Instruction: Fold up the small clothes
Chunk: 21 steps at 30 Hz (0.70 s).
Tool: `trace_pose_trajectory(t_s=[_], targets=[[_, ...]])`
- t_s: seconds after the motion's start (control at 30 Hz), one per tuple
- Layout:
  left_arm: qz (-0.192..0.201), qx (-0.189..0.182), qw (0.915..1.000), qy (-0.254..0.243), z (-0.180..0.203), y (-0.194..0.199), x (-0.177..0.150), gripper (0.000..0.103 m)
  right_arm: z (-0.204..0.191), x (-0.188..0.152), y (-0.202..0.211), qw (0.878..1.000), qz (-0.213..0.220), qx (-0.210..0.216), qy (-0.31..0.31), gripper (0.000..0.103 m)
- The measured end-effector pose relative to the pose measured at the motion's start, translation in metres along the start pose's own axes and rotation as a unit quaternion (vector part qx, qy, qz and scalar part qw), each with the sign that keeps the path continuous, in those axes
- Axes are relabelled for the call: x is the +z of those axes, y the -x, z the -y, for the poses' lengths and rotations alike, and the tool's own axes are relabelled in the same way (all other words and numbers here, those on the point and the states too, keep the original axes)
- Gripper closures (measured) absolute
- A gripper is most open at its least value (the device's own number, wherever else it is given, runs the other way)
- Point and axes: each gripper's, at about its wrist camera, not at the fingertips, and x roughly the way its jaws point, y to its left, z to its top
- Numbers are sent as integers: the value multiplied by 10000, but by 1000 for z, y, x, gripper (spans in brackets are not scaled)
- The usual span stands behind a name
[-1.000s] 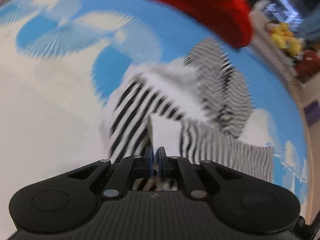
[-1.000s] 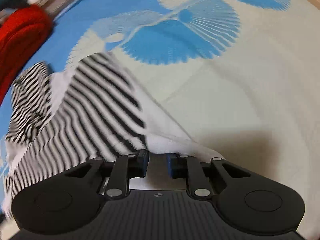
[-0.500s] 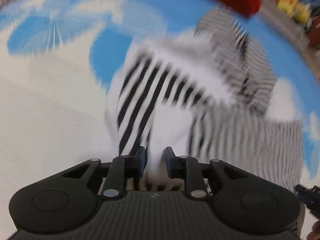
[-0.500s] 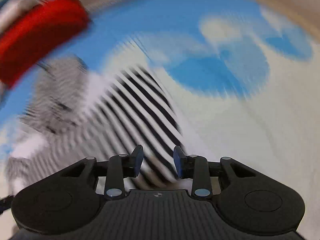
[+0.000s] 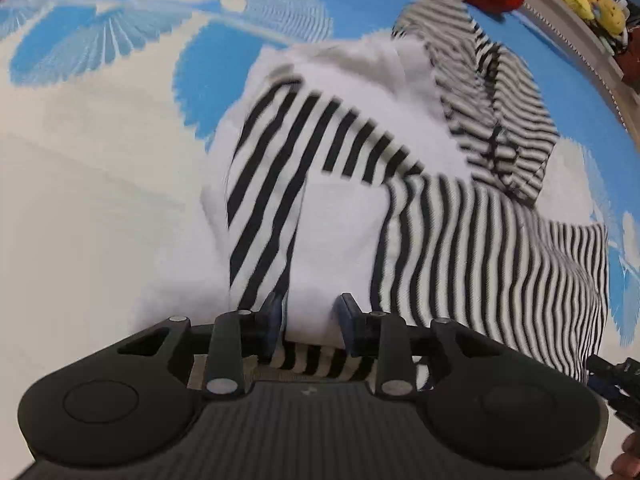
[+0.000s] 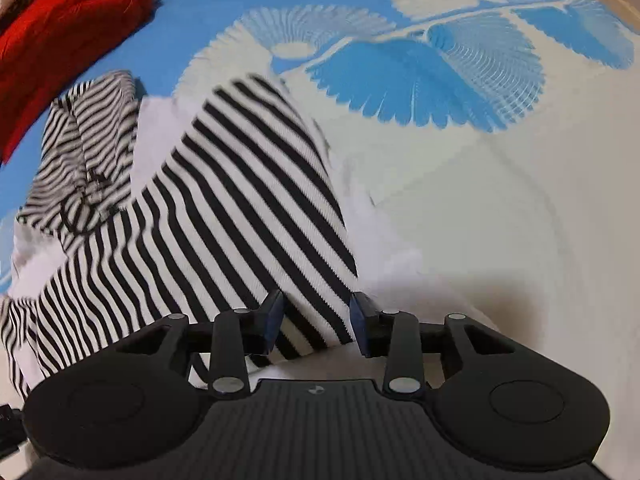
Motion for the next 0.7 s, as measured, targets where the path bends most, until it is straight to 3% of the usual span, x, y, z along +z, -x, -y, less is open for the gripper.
trace_pose_trajectory(t_s=[0.03,0.17,0.43,0.7], targets=[[161,-25,9998,-103,4,8,1,66,-3,2,6,9999,103,34,46,65],[827,94,9957,-408,20,41,5,42,-26,1,33,9932,921,-21,714,65],[1082,345,9918,-587,31,63,8,36,-70,-7,48,9813,1278,53,1438,65],[1238,422,9881,-811,42,72,12,33,-104,-13,60,9596,1529,134,2360,65]])
